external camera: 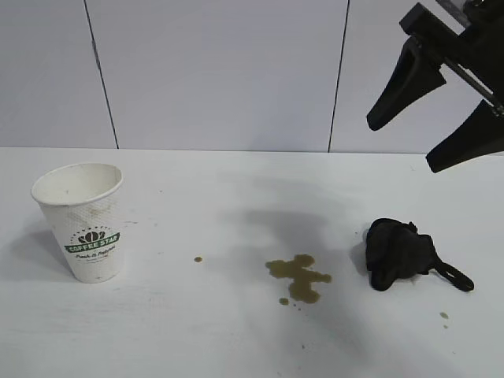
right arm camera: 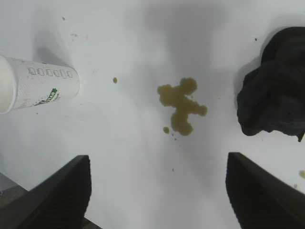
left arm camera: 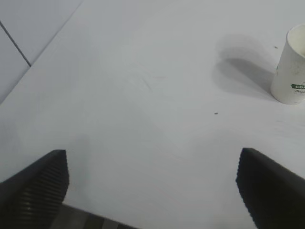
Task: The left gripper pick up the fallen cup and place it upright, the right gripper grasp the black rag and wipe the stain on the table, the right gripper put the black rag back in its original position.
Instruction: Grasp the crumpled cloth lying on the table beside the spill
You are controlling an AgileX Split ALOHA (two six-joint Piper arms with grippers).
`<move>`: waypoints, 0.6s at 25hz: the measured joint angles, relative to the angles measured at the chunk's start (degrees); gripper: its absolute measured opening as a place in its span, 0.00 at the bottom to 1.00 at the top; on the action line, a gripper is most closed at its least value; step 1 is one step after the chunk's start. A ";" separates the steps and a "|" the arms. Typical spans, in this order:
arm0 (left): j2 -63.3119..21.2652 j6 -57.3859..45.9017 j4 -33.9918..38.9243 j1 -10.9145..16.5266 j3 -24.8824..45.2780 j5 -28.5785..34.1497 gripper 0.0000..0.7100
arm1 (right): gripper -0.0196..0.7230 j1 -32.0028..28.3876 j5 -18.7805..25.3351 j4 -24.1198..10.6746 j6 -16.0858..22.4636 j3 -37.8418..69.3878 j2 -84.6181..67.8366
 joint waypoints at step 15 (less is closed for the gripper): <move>0.05 -0.15 0.14 -8.83 0.53 -0.85 0.97 | 0.76 4.29 -7.28 -21.40 1.88 0.00 7.95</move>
